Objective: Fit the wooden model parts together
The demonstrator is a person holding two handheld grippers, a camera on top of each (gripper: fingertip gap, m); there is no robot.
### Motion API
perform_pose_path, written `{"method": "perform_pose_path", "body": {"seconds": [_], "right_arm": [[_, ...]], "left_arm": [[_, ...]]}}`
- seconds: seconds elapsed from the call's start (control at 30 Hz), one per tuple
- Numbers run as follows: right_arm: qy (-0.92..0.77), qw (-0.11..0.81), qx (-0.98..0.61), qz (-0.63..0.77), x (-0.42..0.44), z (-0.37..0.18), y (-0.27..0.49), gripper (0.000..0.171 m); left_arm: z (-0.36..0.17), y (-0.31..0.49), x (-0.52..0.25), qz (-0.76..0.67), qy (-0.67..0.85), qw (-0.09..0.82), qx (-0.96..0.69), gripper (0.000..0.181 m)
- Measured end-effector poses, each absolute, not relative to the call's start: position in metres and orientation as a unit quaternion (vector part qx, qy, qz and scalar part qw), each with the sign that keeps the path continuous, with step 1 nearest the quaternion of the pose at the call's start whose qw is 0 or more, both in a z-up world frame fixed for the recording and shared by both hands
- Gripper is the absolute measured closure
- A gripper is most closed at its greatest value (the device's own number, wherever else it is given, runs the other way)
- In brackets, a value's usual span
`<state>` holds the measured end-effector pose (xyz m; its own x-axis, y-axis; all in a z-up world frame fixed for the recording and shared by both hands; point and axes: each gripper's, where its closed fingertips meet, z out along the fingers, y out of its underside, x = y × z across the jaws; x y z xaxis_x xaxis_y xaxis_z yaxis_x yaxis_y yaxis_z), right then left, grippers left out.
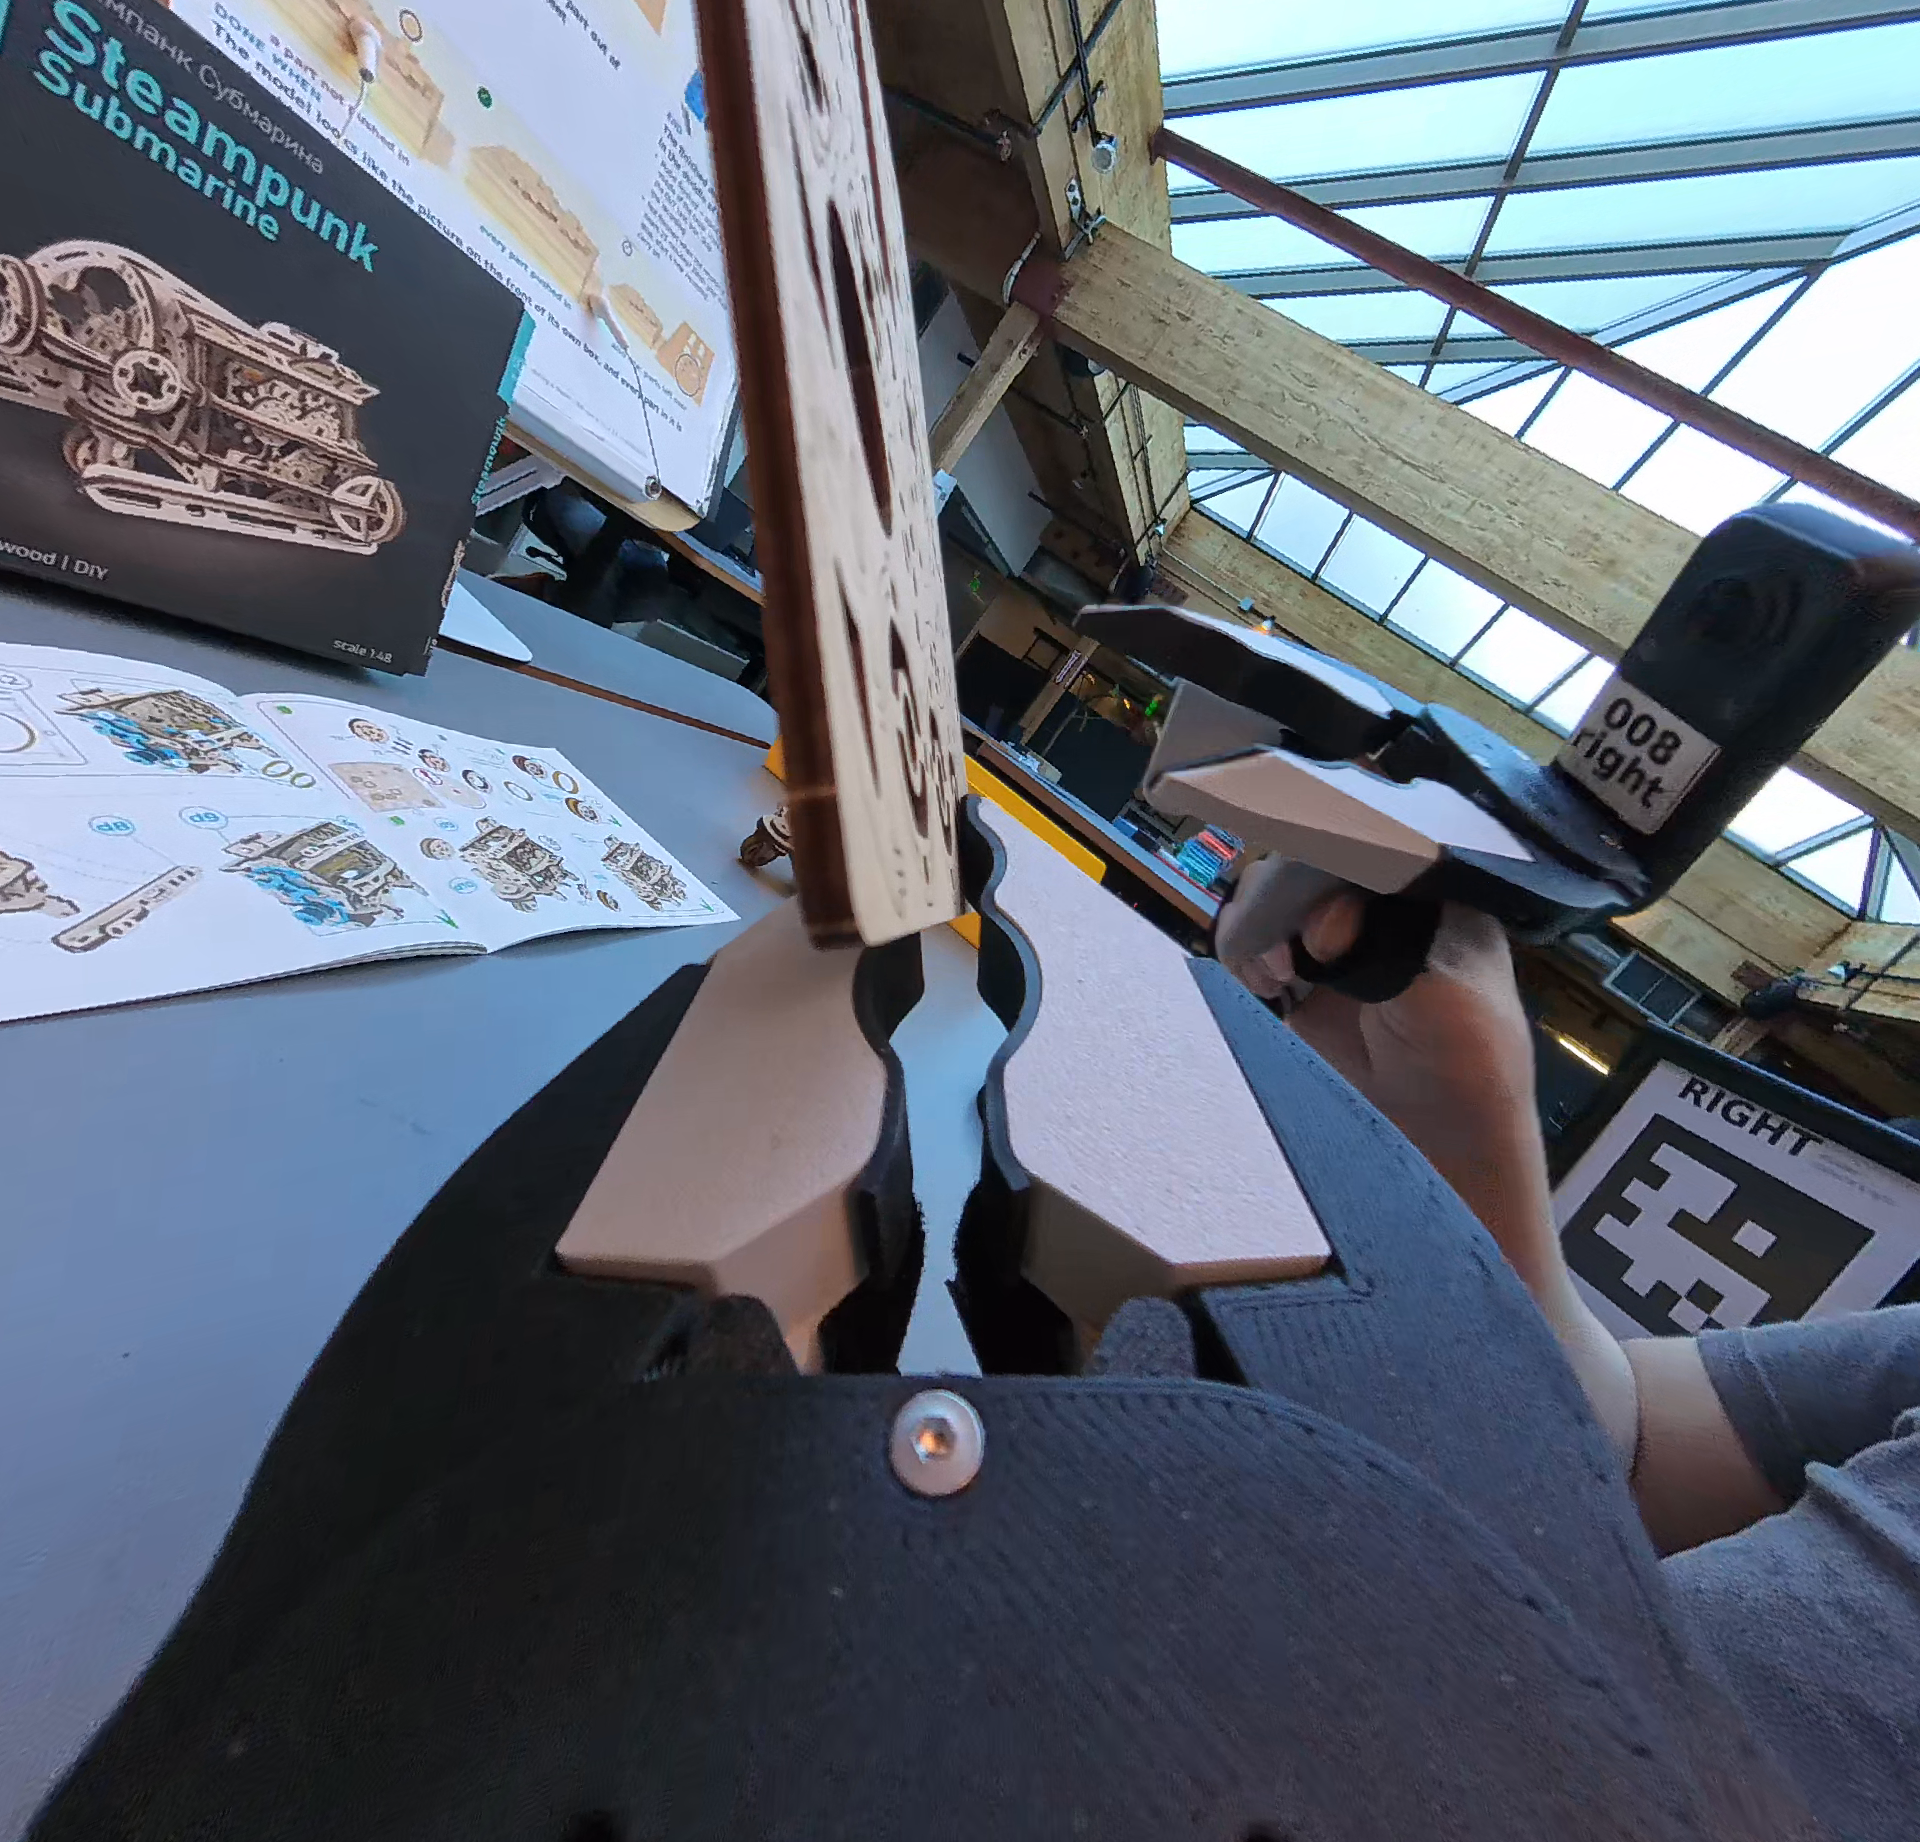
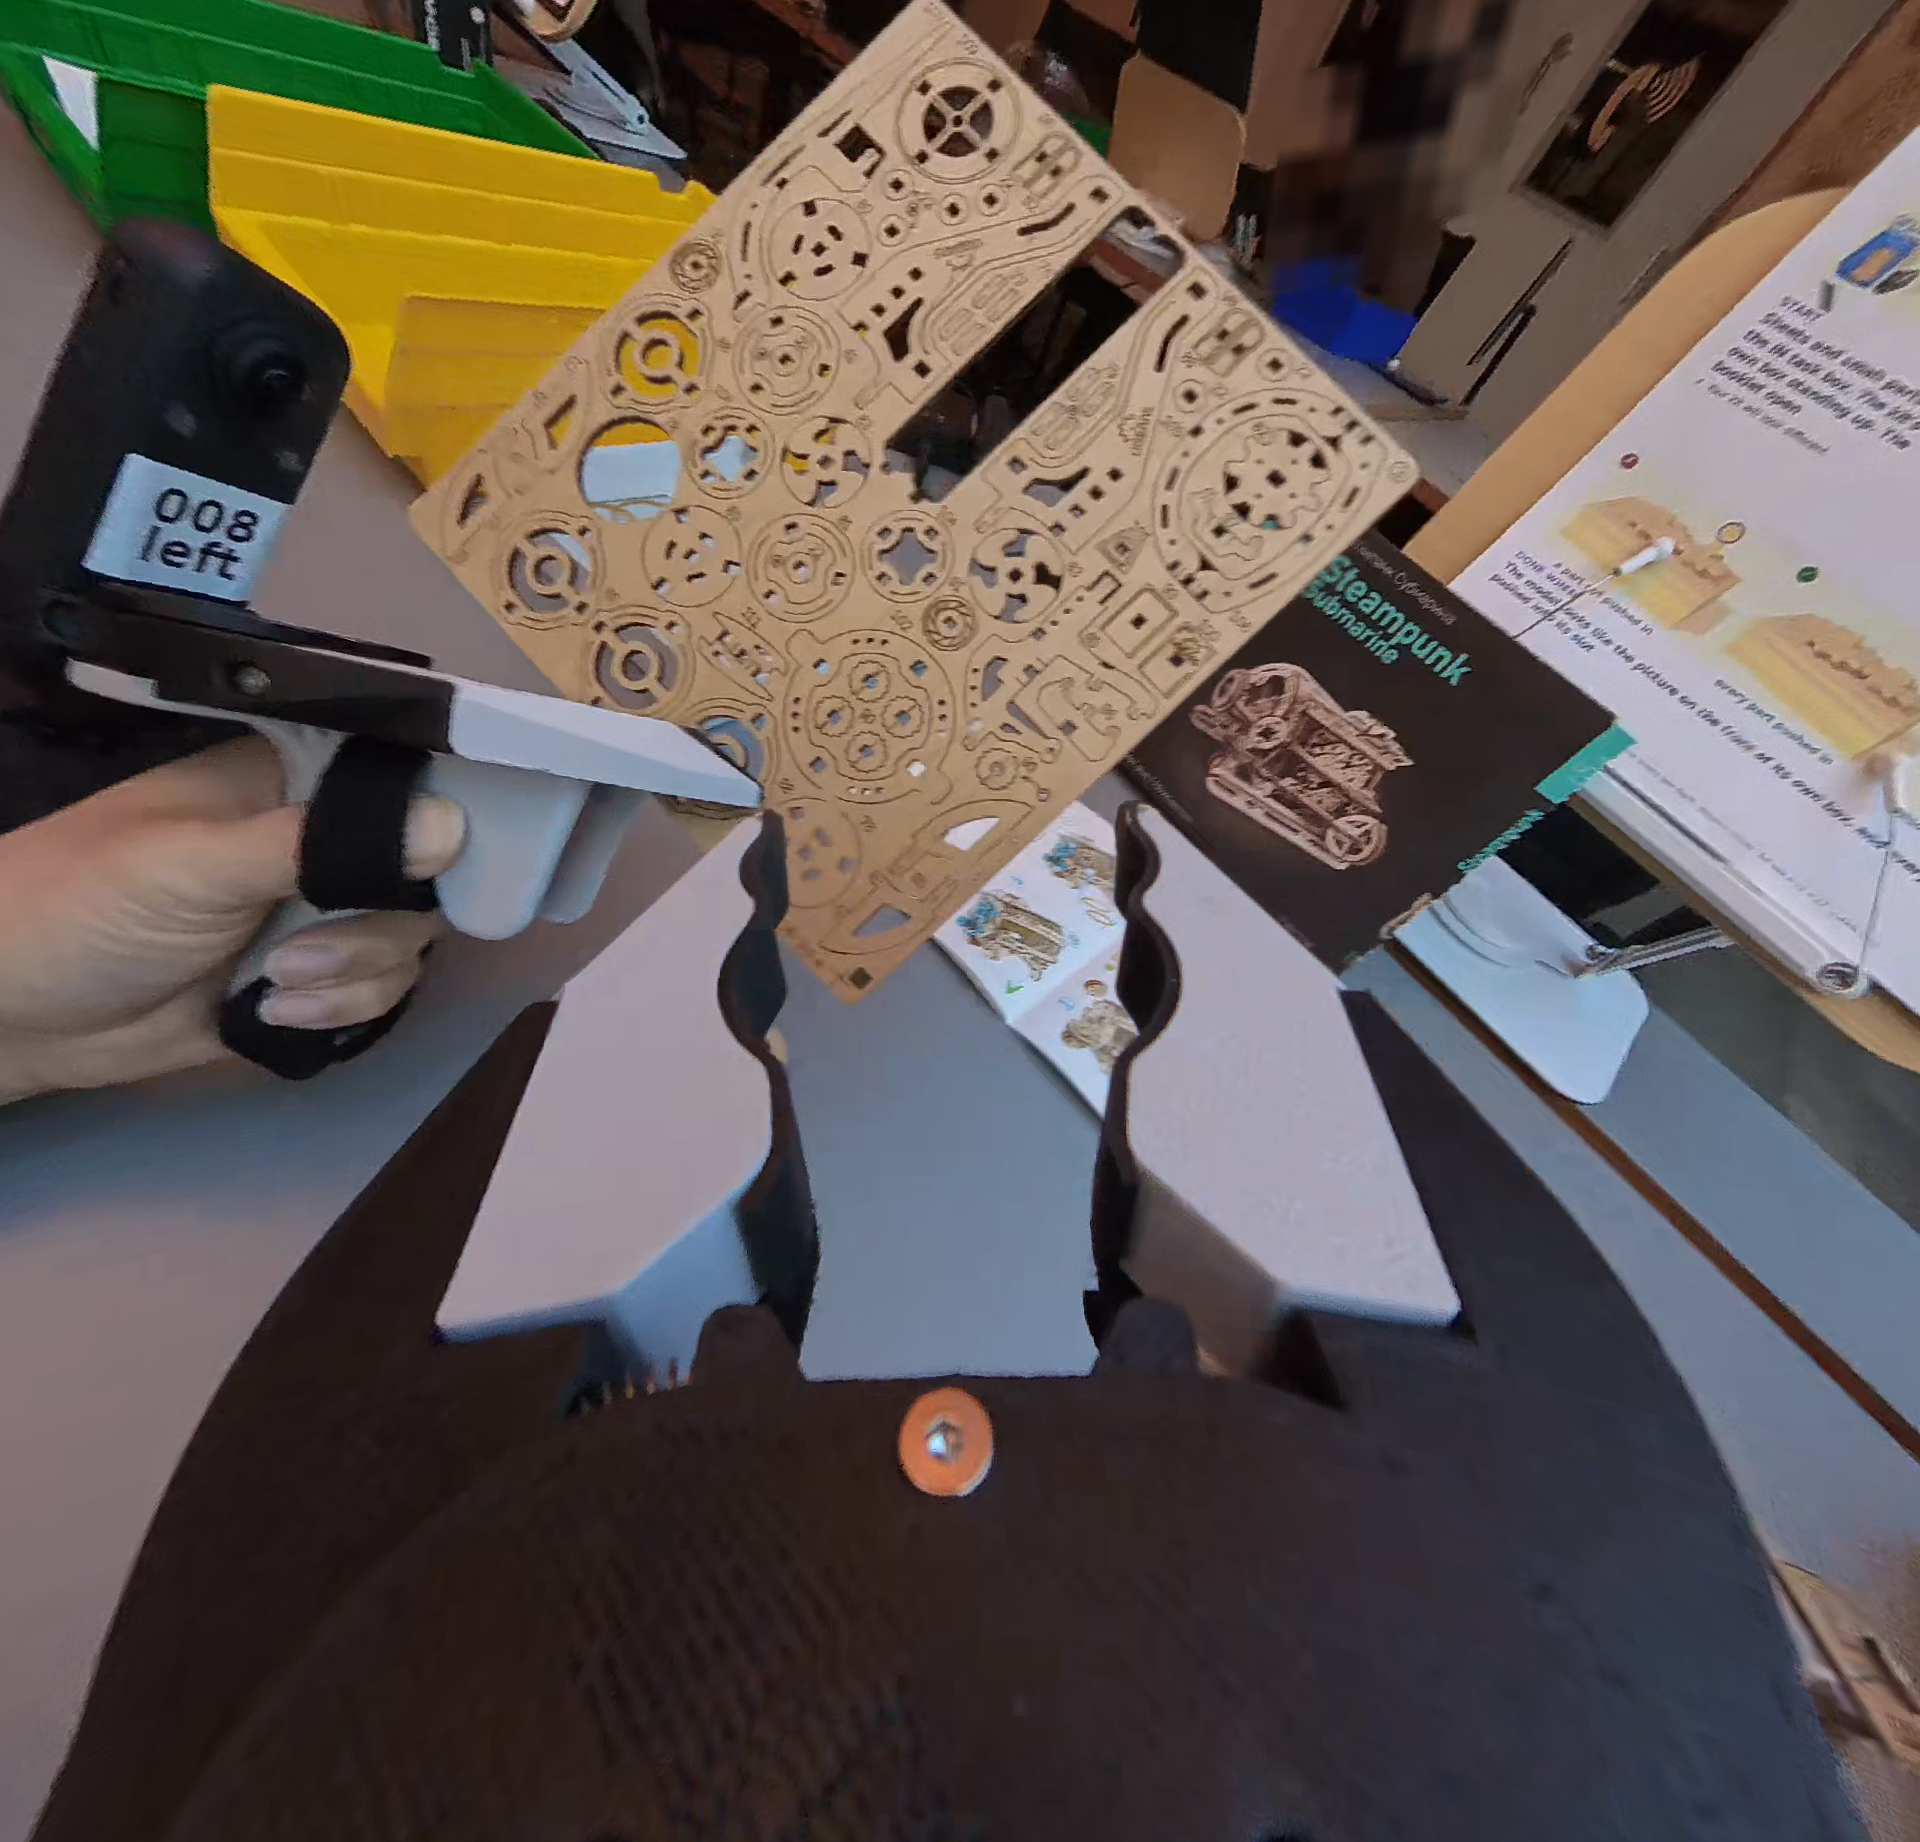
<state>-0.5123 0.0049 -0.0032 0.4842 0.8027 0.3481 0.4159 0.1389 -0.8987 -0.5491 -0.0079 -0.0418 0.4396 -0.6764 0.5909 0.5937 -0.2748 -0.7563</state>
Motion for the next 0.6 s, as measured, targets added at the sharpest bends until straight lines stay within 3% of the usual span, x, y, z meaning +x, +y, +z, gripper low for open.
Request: {"method": "perform_pose_path", "body": {"seconds": [0.6], "right_arm": [[-0.473, 0.543, -0.656, 0.225, -0.539, 0.000, -0.034, 0.109]], "left_arm": [[-0.048, -0.009, -0.545, -0.526, 0.039, 0.597, -0.605, 0.181]]}}
